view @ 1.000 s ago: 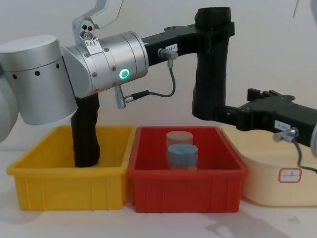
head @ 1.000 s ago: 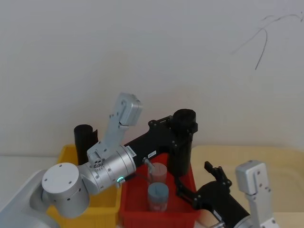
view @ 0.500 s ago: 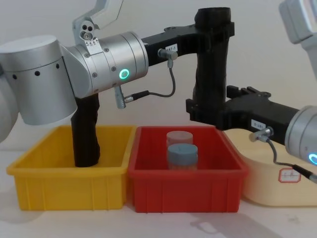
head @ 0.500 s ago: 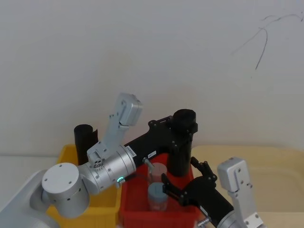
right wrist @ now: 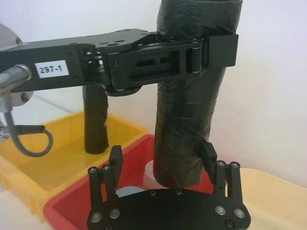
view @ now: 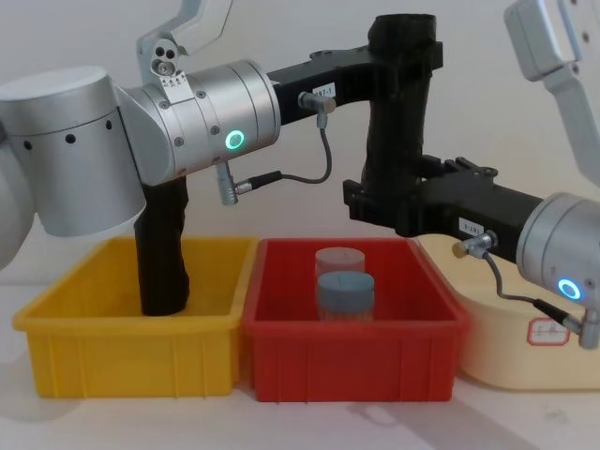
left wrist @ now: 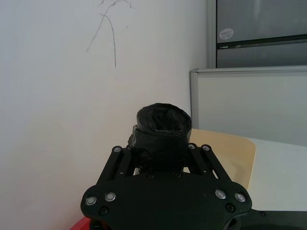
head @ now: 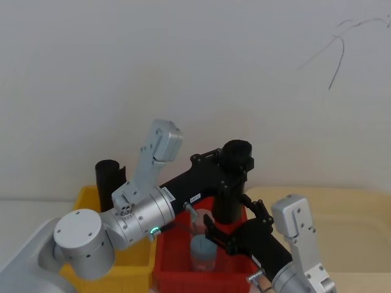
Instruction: Pick up the garbage bag with the one hand and transfer it to the other hand.
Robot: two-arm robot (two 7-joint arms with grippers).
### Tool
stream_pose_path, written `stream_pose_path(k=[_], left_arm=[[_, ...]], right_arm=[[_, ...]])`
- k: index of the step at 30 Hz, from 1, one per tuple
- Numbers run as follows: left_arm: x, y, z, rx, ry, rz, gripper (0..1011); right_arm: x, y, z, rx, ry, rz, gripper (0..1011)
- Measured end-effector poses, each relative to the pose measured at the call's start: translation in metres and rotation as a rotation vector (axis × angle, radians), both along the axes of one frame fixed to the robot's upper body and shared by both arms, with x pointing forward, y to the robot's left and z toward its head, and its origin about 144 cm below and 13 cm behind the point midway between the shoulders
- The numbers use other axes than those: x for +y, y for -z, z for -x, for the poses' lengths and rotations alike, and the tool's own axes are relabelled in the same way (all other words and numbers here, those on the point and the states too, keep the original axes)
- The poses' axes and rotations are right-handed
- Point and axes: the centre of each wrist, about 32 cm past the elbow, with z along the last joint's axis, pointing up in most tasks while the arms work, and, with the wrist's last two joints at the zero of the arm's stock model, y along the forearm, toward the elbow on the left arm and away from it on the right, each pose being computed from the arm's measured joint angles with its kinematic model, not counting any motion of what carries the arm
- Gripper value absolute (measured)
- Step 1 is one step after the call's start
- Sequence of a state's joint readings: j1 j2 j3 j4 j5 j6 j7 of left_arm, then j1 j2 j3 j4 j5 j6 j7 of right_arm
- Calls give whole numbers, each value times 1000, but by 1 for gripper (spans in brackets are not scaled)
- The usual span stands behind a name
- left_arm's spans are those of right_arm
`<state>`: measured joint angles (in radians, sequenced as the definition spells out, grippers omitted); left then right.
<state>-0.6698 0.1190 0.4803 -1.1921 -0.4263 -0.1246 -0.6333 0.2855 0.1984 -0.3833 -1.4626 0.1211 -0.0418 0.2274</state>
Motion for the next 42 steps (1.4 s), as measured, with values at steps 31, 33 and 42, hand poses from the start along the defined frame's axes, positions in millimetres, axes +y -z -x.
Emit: stream_pose_path(k=[31,33,42], left_arm=[[0,0,0,0,0,0,398],[0,0,0,0,0,0,398],[0,0,0,0,0,0,398]], right_arm=[[12,0,-20,4,48,-18,886],[12,-1,-21,5,49,-18,822],[14,-1,-23,11,57,-16,566]])
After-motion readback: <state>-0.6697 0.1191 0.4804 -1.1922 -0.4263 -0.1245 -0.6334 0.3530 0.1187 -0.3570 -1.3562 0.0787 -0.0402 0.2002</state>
